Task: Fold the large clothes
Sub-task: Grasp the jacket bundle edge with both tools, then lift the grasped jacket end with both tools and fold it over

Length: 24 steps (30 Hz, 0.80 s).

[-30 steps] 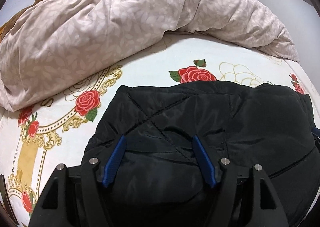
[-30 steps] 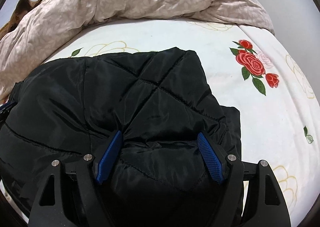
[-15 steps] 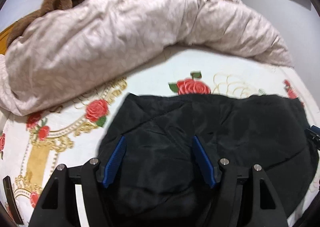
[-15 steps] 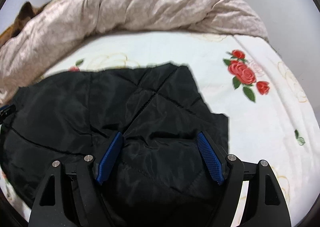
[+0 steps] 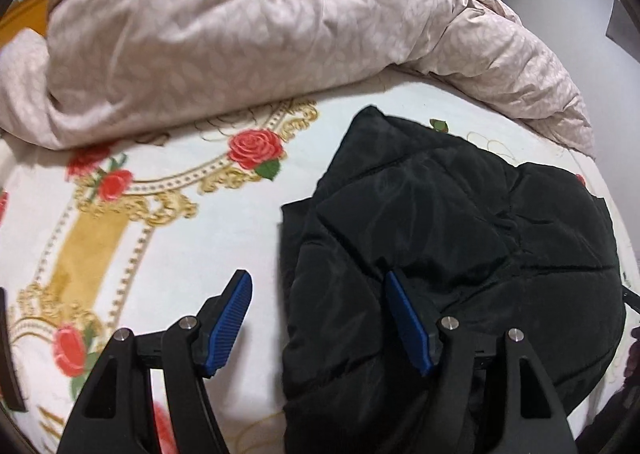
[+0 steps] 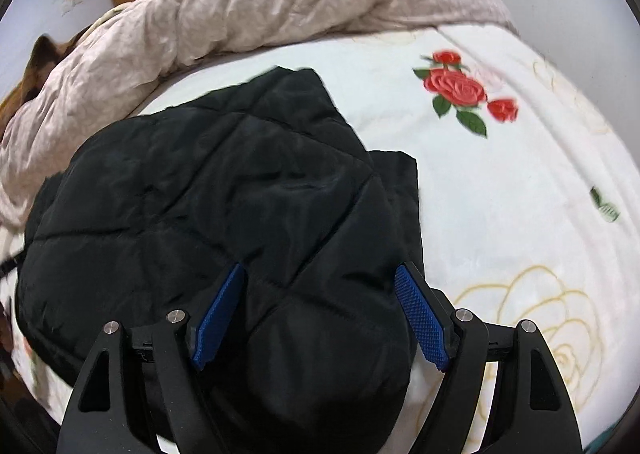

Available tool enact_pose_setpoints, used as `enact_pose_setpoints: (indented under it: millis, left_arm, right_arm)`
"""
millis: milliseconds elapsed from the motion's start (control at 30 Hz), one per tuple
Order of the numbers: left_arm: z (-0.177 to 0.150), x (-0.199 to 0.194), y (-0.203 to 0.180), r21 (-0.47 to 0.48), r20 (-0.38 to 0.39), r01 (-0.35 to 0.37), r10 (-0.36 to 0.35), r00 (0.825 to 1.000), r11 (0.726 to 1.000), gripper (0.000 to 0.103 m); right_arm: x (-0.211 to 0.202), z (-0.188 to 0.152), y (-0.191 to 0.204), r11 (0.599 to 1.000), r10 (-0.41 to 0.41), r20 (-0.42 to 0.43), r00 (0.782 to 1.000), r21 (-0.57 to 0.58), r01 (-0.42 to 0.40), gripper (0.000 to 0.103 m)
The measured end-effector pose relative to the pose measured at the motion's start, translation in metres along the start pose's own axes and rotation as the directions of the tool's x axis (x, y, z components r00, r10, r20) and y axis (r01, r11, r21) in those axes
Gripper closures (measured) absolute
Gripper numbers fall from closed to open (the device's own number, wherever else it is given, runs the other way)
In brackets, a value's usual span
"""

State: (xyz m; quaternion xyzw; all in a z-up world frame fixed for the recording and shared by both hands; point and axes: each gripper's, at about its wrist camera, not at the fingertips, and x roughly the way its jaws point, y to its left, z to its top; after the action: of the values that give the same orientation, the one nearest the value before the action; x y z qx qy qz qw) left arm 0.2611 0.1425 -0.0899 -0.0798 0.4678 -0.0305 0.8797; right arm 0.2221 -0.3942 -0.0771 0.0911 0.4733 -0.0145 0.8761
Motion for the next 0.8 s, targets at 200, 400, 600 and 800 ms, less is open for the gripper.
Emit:
enact_pose_setpoints:
  millis: [200,400,600,800]
  left_arm:
    - [0.003,0.028,0.003,-0.052,-0.042,0.074,-0.077,0.996,0.996,0.025]
    - [-0.002,0.032,0.008,-0.088,-0.044,0.085,-0.089,0.995,0.993,0.019]
    - [-0.003,0.042,0.011,-0.109,-0.061,0.122,-0.129,0.990,0.987,0.015]
    - [0.008,0.062,0.010,-0.127,-0.076,0.177,-0.188,0.979,0.976,0.008]
  right_arm:
    - [0.023,0.005,-0.013,0.996,0.071,-0.058,0.996,0.058,-0.068,0.017]
    - [0.026,0.002,-0.020,0.990,0.107,-0.083,0.991,0.097,-0.099,0.013]
    - [0.034,0.001,-0.028,0.983,0.142,-0.099,0.985,0.130,-0.129,0.007]
    - [0.053,0.014,-0.036,0.972,0.197,-0.120,0.973,0.152,-0.178,0.005]
